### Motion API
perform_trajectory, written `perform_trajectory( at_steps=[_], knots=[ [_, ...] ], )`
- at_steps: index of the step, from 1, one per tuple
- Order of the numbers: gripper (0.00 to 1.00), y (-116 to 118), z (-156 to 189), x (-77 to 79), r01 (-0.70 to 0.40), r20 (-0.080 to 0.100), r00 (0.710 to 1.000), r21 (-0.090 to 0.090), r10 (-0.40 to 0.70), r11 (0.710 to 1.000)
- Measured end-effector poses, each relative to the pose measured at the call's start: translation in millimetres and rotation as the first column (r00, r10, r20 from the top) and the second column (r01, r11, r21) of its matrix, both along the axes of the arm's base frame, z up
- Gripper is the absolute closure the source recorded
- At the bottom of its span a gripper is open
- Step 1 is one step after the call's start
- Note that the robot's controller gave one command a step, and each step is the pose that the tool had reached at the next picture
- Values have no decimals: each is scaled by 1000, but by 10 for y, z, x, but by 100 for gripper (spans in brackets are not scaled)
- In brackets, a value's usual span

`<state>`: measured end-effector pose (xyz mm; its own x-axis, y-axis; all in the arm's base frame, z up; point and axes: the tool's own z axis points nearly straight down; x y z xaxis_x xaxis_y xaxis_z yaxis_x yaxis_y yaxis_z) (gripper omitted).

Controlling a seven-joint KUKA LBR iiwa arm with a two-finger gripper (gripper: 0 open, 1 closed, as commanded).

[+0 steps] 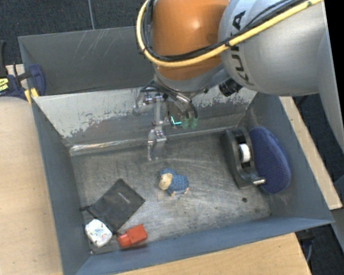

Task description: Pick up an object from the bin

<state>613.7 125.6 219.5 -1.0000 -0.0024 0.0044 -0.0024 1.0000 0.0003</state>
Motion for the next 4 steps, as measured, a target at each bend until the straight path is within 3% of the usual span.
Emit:
perform_trajectory(
  at_steps=[1, 2, 3, 4],
  knots=[
    [0, -569, -1204, -358, -76, -2, 997, -1, 76, 997],
    [0, -669, -1450, -255, 101, 7, 995, 3, -101, 995],
    [100, -674, -1410, -200, 104, 28, 994, 6, -104, 995],
    [100, -959, -1059, -1053, 279, 6, 960, 0, -279, 960]
  ],
)
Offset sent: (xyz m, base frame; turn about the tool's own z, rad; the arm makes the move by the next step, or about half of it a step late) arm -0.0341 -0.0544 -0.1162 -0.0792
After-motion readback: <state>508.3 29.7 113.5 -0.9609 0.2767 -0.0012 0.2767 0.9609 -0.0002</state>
